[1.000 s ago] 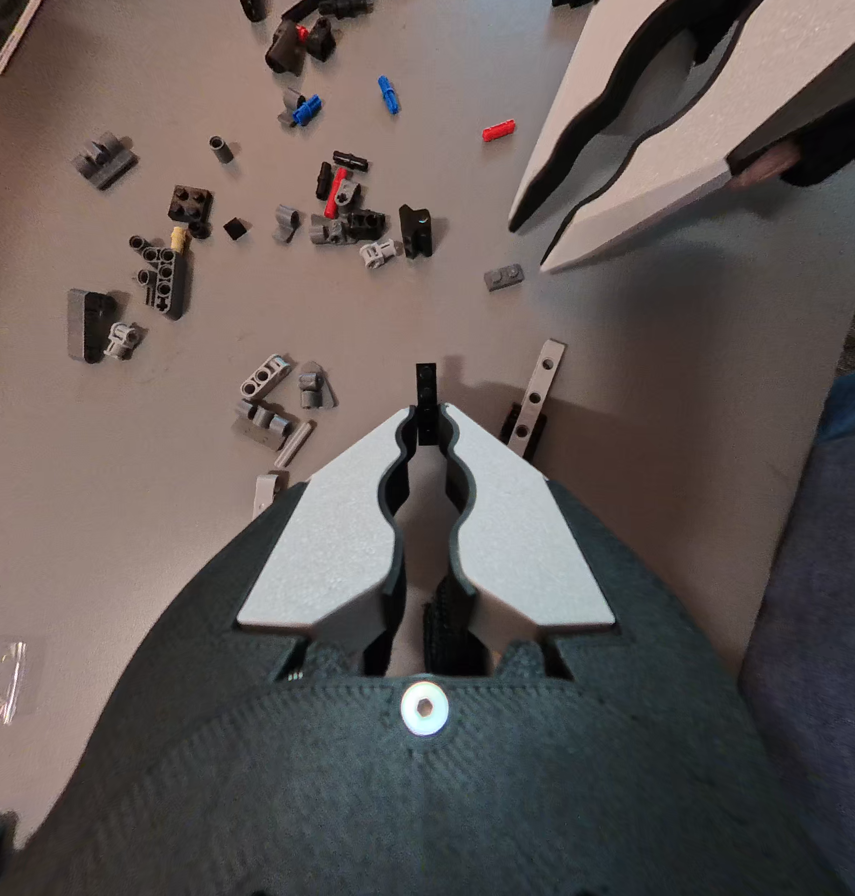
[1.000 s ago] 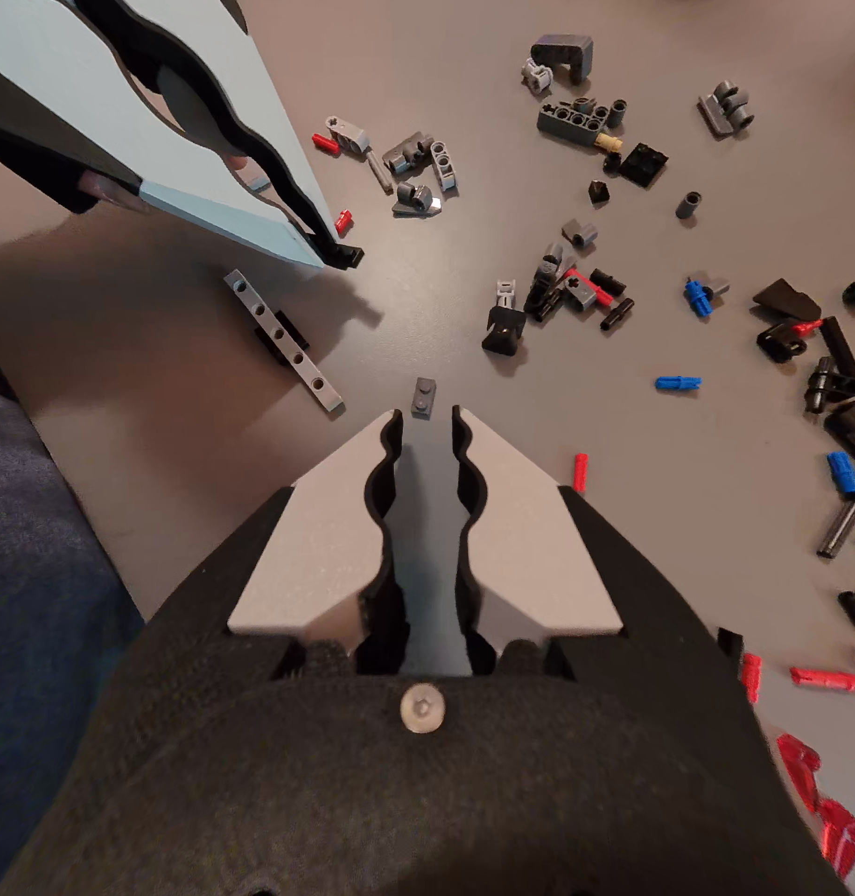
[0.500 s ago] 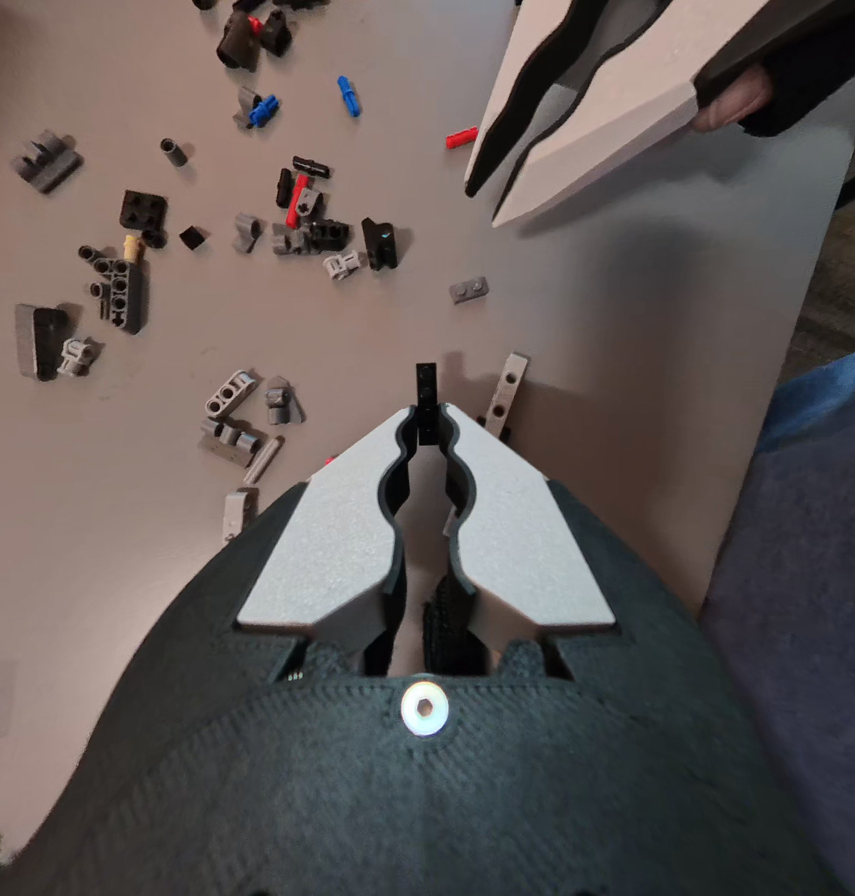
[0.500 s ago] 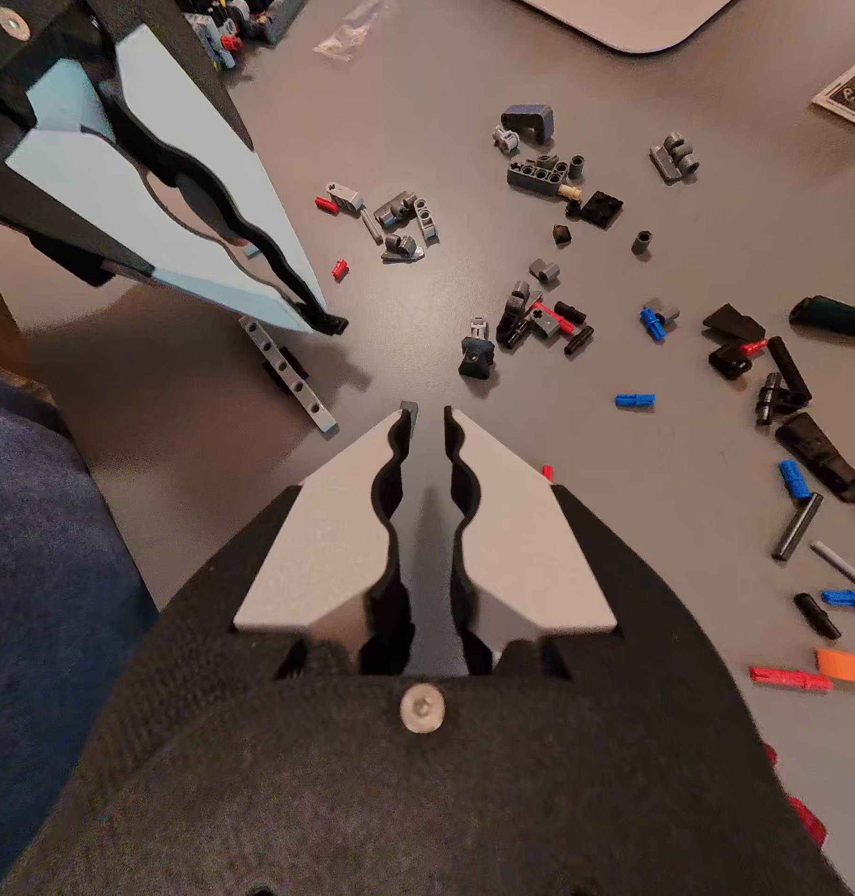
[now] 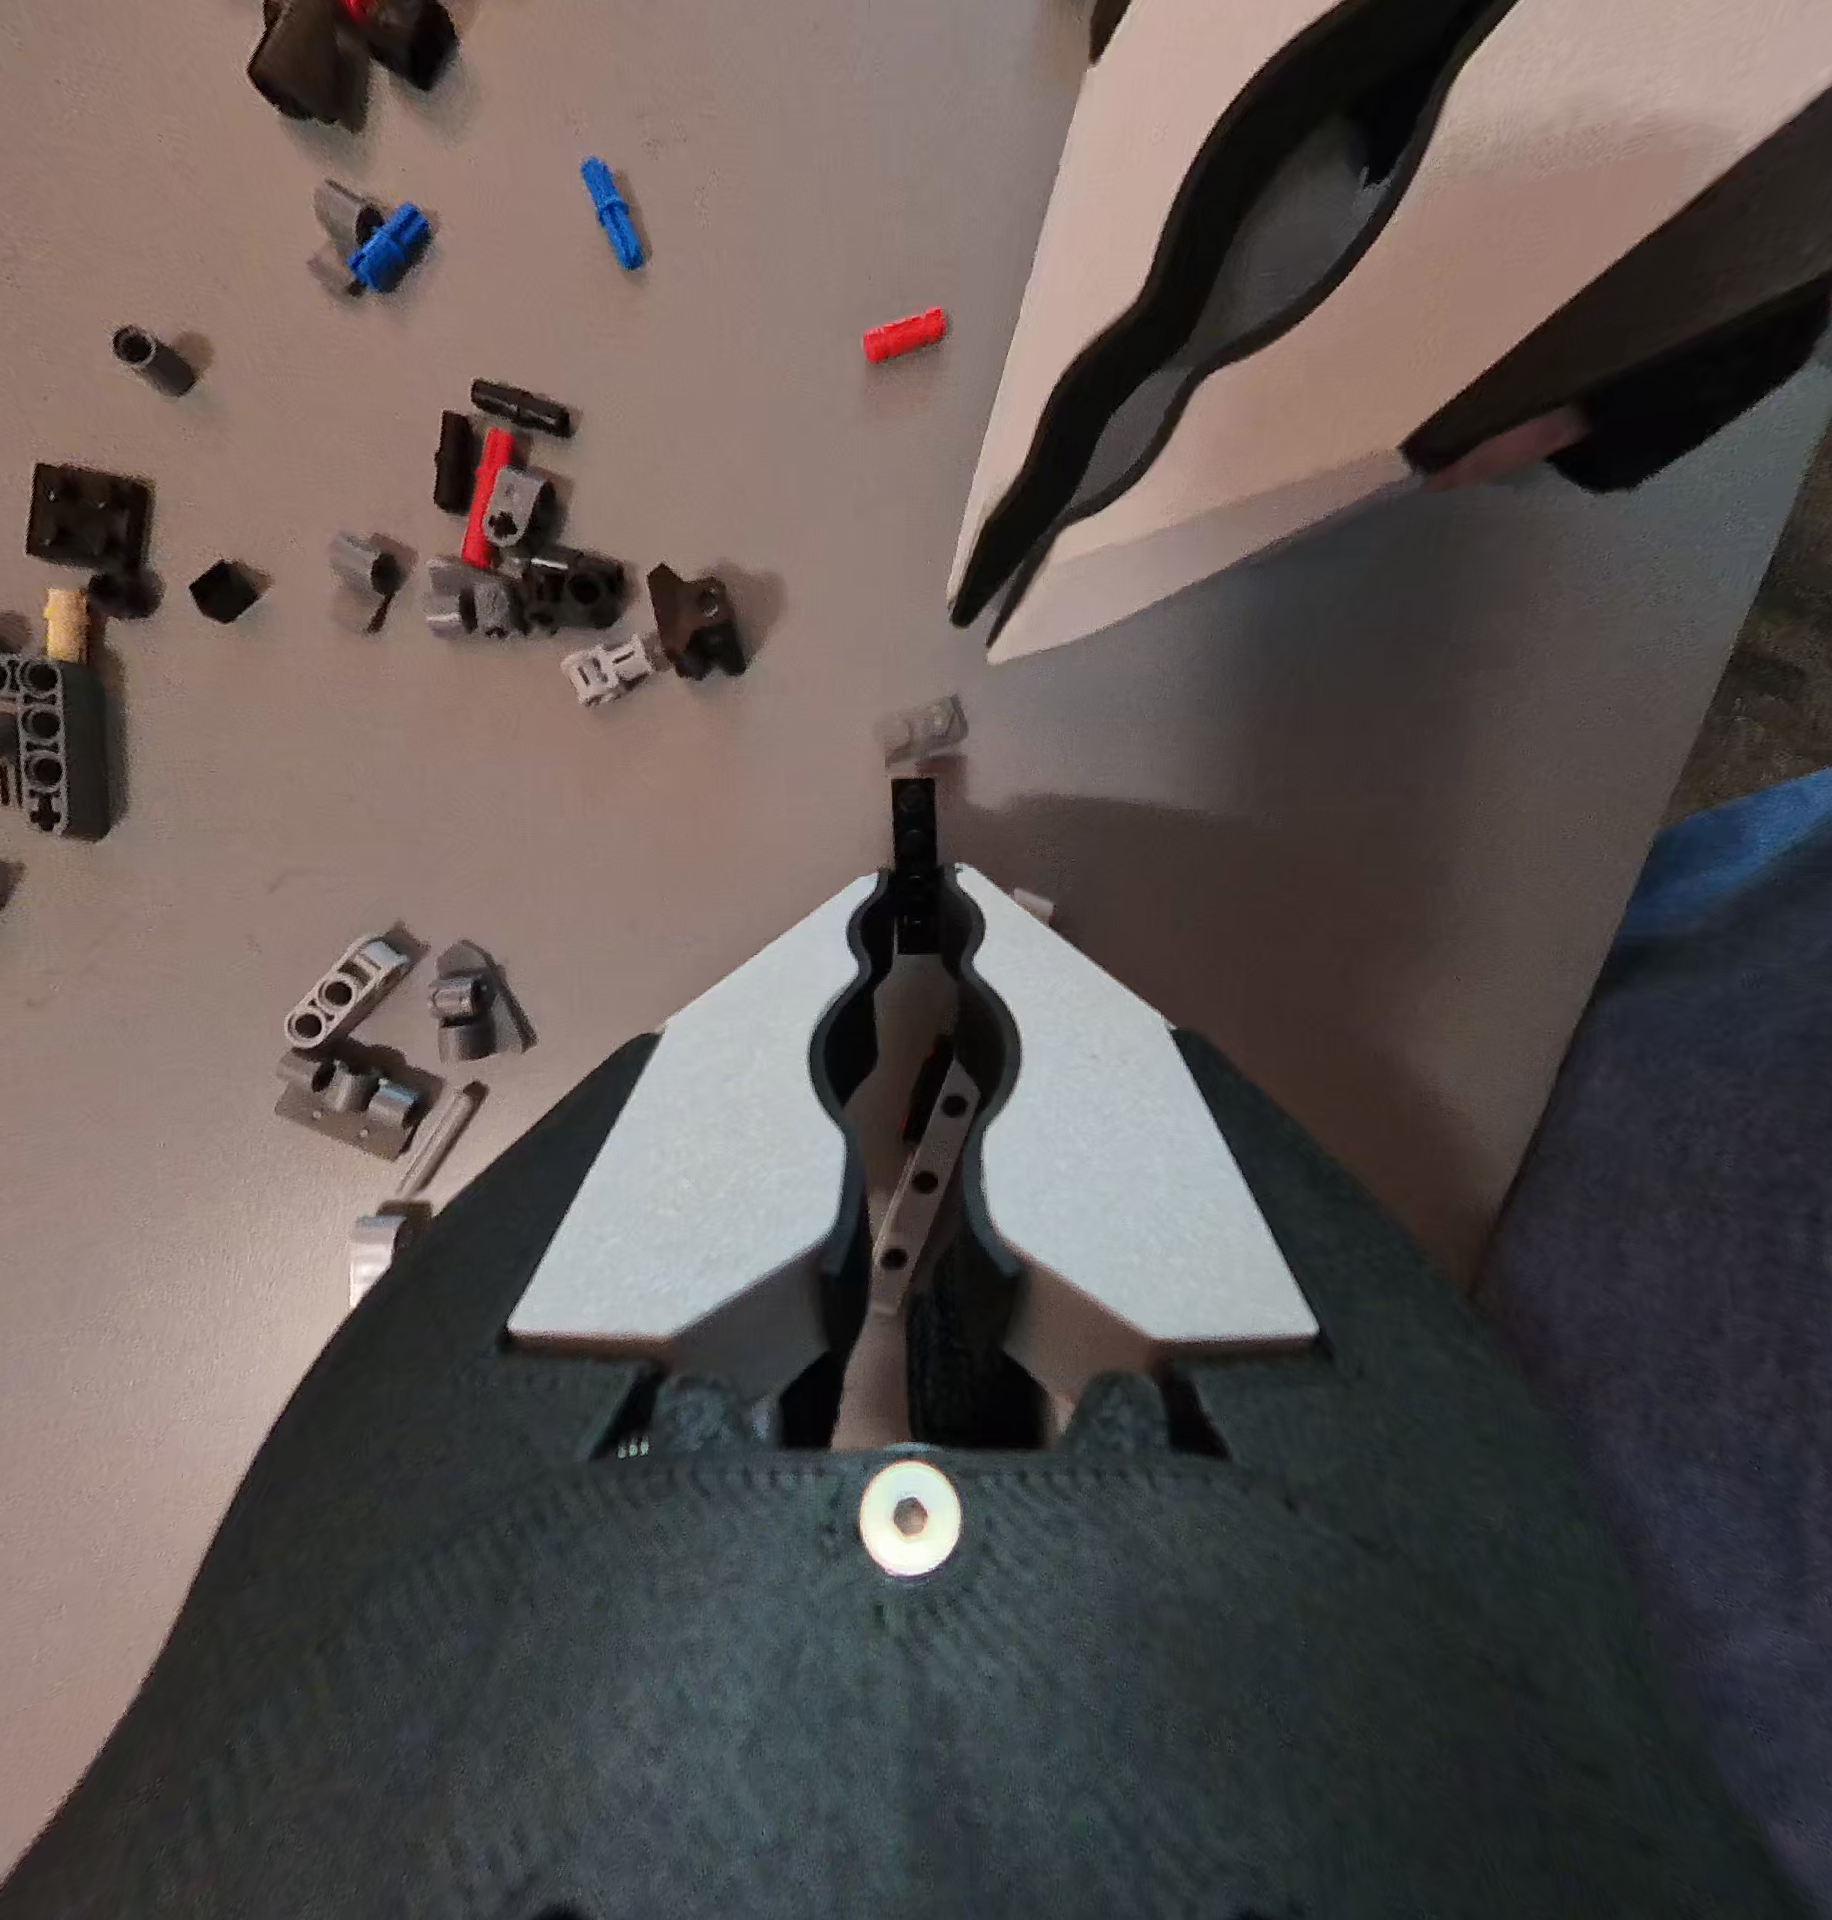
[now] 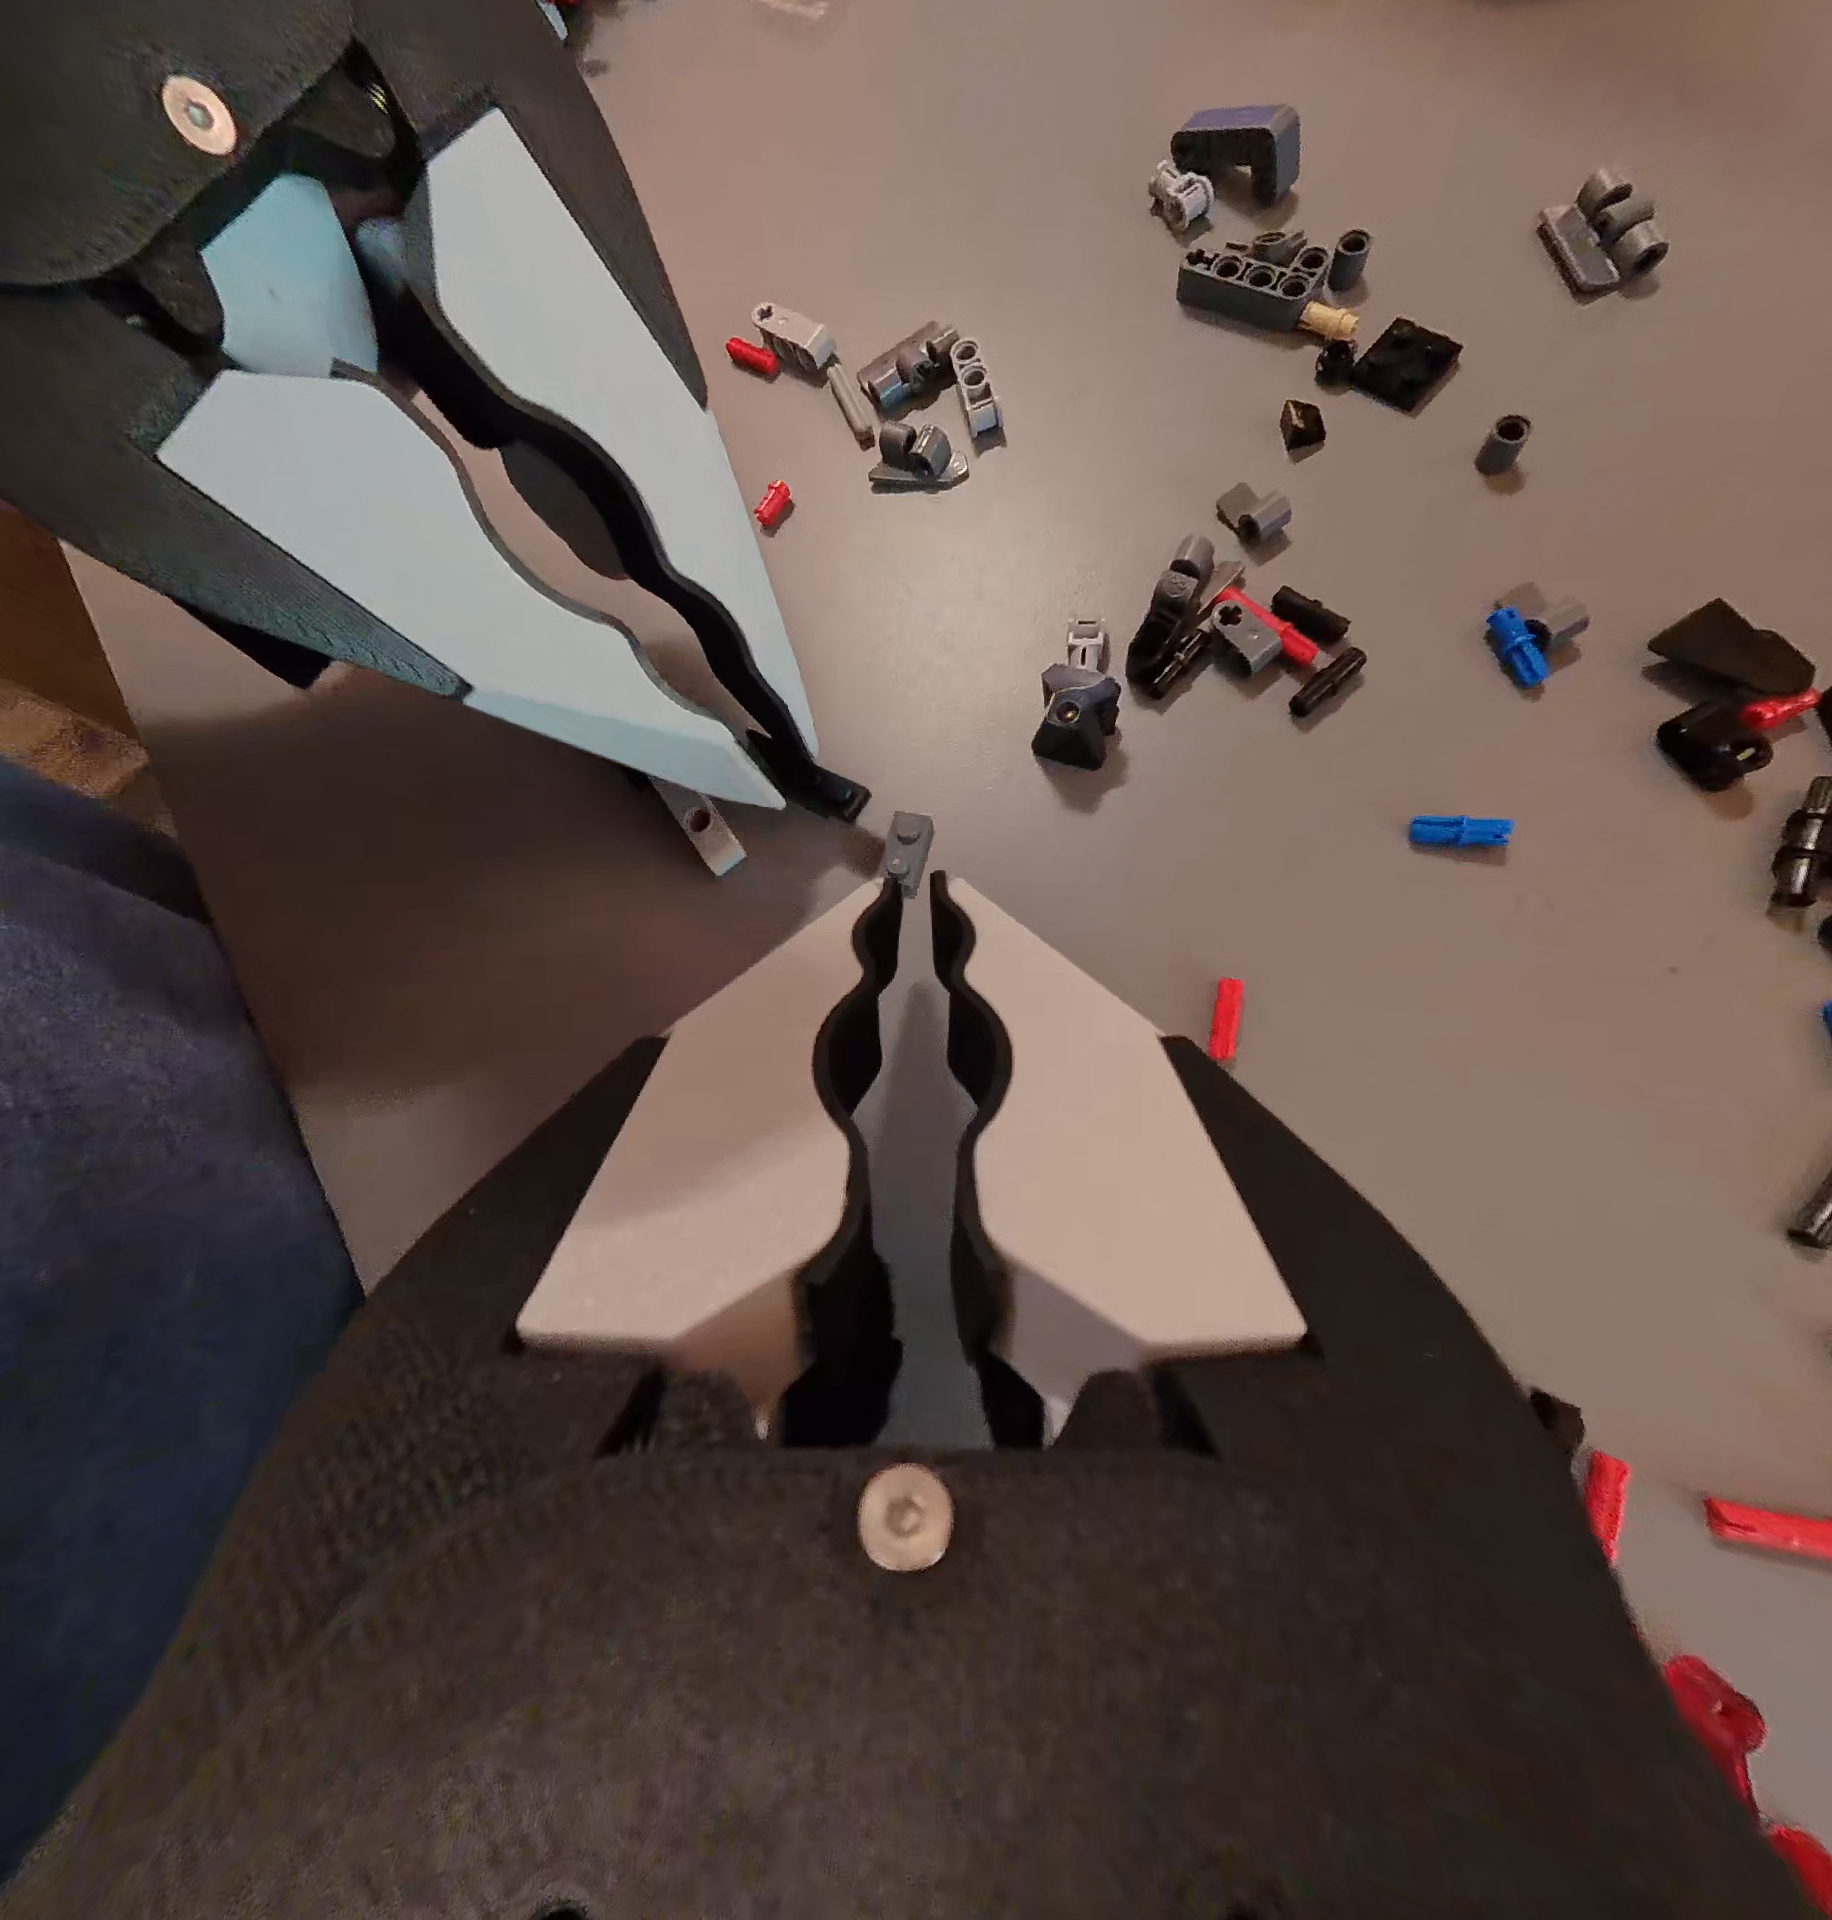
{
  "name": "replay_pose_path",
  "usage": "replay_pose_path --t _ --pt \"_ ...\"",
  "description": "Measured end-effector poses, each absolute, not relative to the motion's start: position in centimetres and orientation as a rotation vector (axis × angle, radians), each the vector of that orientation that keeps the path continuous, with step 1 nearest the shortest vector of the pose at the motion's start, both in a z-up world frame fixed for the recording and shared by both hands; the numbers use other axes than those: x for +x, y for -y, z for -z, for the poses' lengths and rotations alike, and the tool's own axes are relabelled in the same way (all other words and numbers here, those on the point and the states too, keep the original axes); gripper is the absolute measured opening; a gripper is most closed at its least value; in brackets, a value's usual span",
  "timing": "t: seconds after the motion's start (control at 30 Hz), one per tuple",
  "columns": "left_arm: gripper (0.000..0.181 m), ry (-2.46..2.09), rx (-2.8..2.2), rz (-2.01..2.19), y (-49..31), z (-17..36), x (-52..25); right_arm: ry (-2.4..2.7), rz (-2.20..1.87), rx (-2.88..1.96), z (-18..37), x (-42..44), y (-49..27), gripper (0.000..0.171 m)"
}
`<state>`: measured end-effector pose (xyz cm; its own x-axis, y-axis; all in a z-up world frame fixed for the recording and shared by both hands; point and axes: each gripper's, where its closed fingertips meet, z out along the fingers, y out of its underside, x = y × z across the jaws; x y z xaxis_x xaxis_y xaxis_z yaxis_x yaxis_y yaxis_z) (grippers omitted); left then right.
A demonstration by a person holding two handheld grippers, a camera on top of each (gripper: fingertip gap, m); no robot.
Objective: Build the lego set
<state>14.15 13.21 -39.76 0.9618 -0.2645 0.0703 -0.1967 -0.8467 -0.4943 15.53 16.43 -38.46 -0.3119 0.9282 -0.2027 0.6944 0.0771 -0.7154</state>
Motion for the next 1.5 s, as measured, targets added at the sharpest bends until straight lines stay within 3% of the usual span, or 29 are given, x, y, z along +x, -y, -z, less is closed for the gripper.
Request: replay_pose_path --t 1.03,1.5 --pt "0.006 -0.278 -2.686 0.077 -14.4 40.3 14.2 2.18 -1.095 -1.695 40.1 14.9 -15.6 0.0" --pt "0.007 -0.482 -2.675 0.057 -14.4 40.3 14.1 2.167 -1.11 -1.728 40.1 14.5 -16.3 0.0"
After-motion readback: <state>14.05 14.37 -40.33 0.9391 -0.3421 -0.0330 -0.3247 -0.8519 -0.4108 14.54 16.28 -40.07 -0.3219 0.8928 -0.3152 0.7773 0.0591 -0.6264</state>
